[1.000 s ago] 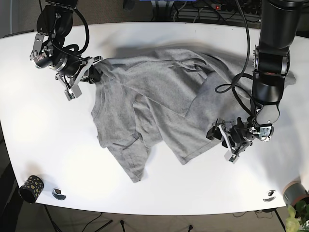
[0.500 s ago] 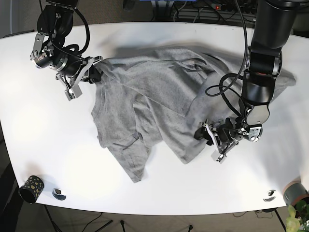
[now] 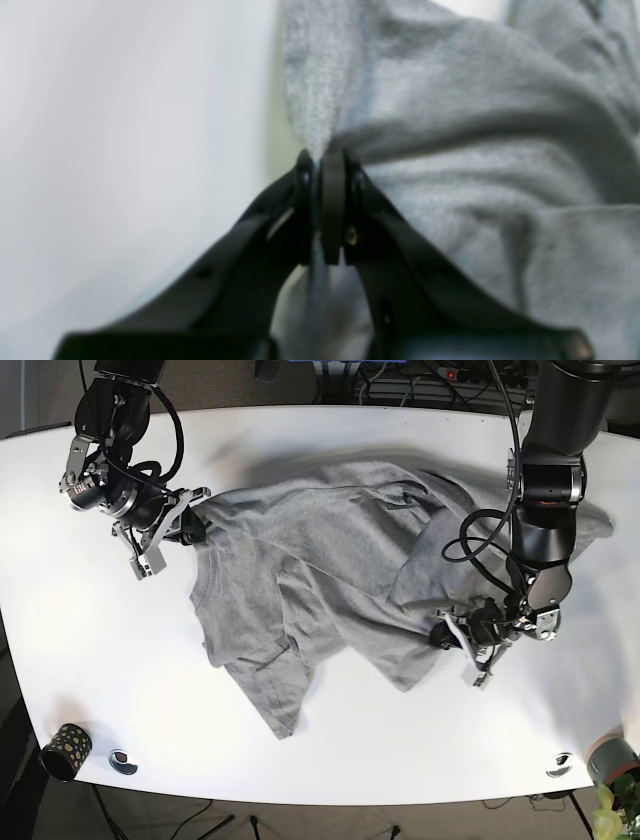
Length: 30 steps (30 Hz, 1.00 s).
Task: Fold the T-shirt properly
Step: 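Lower the left gripper and pinch the grey shirt's fabric, then lift the shirt with both grippers and pull it toward the robot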
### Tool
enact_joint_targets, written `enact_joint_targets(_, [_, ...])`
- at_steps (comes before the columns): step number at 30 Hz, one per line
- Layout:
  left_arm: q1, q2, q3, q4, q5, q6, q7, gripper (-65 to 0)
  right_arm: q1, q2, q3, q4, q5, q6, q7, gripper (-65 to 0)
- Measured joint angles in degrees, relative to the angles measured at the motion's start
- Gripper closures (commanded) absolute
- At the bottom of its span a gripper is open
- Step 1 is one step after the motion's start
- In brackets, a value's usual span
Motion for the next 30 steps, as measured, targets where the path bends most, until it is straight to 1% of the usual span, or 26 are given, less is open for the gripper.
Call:
enact_joint_targets(4, [3.87,-2.29,-4.33,10.27,1.2,0.68,7.56,0.0,3.08,0.42,0.11,-0.02,0.17,0.0,0.22,0.0])
enact_joint_targets(8, [7.08,-2.78,-8.79,24.79,1.29,0.66,13.64,0.0,7.13,0.61,0.04,-2.05,0.59,0.0,0.42,0.0])
enact_joint_targets(11, [8.37,-3.08,-10.25,34.05,0.68,0.39,17.14,0.0,10.88,1.38,-0.13,-6.36,0.55,0.09,0.37,0.0])
enact_joint_targets(14, [9.05,-4.24,-11.93,41.29,0.15,0.2,19.39,0.0,15.85,2.19,-0.02,-10.49,-0.13,-0.02,-0.11,0.0])
enact_joint_targets(17, [9.25,-4.83,-15.21,45.24,0.44,0.22,21.73,0.0,21.53,2.51,-0.11,-14.78,-0.26,-0.09,-0.15,0.0])
enact_joint_targets(18, [9.01,-4.94,-16.28,46.07,0.59,0.22,23.45,0.0,23.67,3.06,-0.39,-16.15,0.15,0.02,-0.11,0.0])
enact_joint_targets(20, [8.07,-5.53,-17.79,47.45,0.98,0.22,25.18,0.0,27.89,3.96,-0.57,-18.91,0.13,0.17,0.13,0.0])
enact_joint_targets(22, [6.27,-6.6,-17.88,47.69,1.2,0.2,25.88,0.0,31.87,4.83,-0.52,-22.12,0.46,0.22,0.17,0.0])
enact_joint_targets(24, [3.39,-7.67,-18.08,47.74,0.98,0.2,25.68,0.0,36.5,5.35,-0.68,-25.51,-0.26,-0.2,0.04,0.0])
enact_joint_targets(27, [-0.63,-9.2,-18.1,46.71,0.28,0.2,25.16,0.0,42.49,6.95,-3.23,-30.6,-0.15,0.0,-0.76,0.0])
enact_joint_targets(30, [-4.02,-10.21,-18.16,45.27,0.79,0.2,25.46,0.0,48.06,7.61,-4.37,-33.14,-0.02,0.0,-0.85,0.0])
